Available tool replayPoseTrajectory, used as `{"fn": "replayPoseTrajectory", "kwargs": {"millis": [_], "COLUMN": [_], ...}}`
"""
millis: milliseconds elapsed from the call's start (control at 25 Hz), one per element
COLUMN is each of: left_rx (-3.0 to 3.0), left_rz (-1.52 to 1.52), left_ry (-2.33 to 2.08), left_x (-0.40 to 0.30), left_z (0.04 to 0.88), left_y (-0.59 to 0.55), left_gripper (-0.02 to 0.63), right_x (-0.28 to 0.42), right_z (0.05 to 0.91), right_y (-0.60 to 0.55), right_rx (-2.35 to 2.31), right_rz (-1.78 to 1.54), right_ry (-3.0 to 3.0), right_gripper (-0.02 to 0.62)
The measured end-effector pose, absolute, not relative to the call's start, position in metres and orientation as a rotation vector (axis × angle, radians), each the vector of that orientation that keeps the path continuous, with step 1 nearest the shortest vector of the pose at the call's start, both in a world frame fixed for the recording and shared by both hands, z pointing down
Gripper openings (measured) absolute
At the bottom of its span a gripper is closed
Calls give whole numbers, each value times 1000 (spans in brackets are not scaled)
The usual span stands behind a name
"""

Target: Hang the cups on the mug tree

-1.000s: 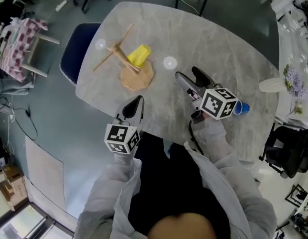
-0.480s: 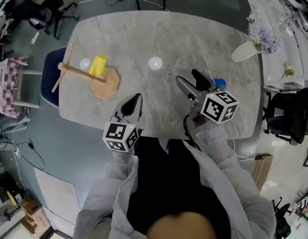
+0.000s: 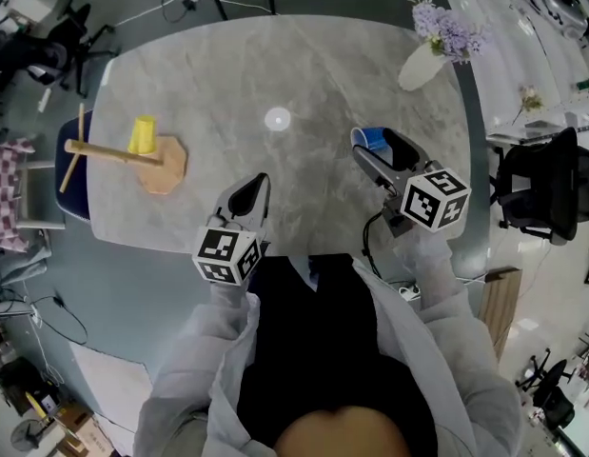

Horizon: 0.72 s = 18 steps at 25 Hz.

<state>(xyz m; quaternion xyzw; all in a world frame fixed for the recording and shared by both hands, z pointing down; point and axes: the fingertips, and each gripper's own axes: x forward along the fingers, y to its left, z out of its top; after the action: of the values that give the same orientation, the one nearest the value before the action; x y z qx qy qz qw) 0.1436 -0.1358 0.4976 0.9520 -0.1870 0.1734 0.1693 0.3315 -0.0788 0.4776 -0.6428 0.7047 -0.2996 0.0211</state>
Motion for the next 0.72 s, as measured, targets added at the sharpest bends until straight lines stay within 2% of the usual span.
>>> {"fn": "replayPoseTrajectory", "kwargs": {"millis": [280,440,720], "left_rx": [2695,2685,2665], "left_rz": [516,539,568], "left_ry": [-553,-595,-672], "left_x": [151,145,125], "left_z": [505,508,509], "left_y": [-110,-102,-93], "left_gripper": [6,6,8], "right_x": [371,368,370], "right_z": [504,530,571], "right_y": [-48,-41,-53], "right_rx": [-2112,-2025,-1889], "right_rz": [-789,-618,-423], "right_ry": [2577,3032,3491], "right_gripper": [348,351,350]}}
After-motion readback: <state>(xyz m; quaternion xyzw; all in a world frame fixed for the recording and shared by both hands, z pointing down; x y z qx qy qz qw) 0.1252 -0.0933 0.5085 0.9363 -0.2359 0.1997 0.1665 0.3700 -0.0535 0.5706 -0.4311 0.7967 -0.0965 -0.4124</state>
